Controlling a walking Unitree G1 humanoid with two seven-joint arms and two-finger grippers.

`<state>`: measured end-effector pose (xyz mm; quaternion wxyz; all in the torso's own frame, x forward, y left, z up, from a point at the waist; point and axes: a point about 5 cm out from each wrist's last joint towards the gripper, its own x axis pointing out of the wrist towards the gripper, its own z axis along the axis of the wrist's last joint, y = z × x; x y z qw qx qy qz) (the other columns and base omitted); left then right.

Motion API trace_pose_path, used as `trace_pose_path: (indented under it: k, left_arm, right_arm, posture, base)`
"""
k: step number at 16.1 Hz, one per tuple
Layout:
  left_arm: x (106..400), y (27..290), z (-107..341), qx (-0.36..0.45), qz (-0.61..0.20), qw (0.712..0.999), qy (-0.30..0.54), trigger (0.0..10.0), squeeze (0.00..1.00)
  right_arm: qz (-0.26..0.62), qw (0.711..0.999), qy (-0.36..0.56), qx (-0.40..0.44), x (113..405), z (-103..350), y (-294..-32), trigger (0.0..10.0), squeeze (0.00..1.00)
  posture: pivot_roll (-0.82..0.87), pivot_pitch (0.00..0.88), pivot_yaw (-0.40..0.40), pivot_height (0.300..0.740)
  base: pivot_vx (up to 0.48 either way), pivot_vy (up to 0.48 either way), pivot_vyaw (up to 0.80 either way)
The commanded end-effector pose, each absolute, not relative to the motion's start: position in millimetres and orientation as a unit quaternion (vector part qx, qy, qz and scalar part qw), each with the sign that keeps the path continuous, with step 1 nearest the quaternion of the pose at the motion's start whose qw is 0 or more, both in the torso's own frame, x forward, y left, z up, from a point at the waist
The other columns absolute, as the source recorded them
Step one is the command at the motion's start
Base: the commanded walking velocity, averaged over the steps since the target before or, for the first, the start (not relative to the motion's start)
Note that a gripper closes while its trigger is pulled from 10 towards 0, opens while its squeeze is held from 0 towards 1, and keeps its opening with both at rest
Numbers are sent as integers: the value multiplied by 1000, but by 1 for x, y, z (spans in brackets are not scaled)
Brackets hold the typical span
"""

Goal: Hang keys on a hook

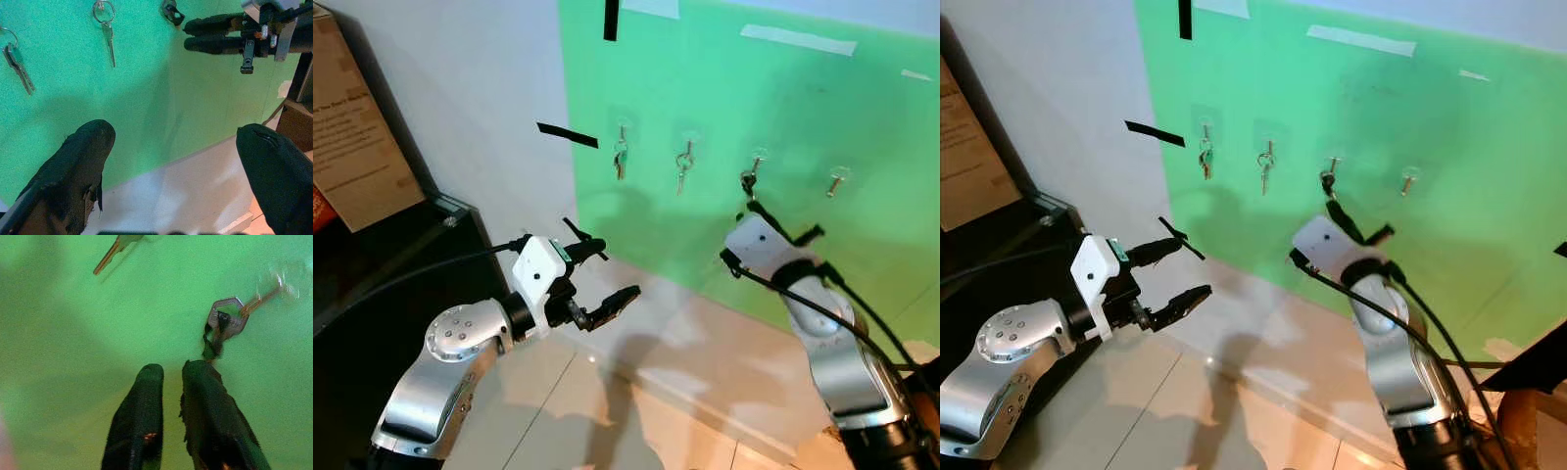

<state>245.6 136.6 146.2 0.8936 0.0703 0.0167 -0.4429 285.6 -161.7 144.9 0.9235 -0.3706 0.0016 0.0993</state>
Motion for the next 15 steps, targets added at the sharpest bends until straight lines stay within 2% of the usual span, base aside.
trace_pose_path:
  k: [1,5,6,7,10,14,15]
  left_arm:
    - [243,136,149,75,-446,892,11,10000,180]
    - [246,147,138,74,-392,917,28,10000,169]
    - [247,163,123,82,-314,944,56,10000,157]
    - [245,170,114,95,-280,953,71,10000,153]
    - [243,178,101,115,-203,969,85,10000,157]
    - [252,172,105,101,-145,983,56,10000,149]
    - [255,172,107,106,-137,984,47,10000,165]
  right_arm:
    - [100,936,-3,-338,284,147,-163,10000,1000]
    - [96,970,78,-209,275,109,-163,10000,1000]
    - [116,972,109,-170,266,84,-161,10000,1000]
    - [114,976,120,-140,262,75,-160,10000,1000]
    - [86,988,119,-36,262,64,-158,10000,1000]
    - [56,986,160,9,262,49,-162,10000,1000]
    - [73,982,171,28,259,44,-158,10000,1000]
  posture:
    - [-55,0,-17,740]
    - [-56,0,-10,740]
    - [-49,0,-13,740]
    - [-46,0,-13,740]
    - [-40,0,-18,740]
    - [-40,0,-18,740]
    - [-40,0,-17,740]
  base:
    - [0,0,0]
    - [0,0,0]
    - [0,0,800]
    - [0,0,794]
    - [0,0,756]
    - [0,0,750]
    - [0,0,750]
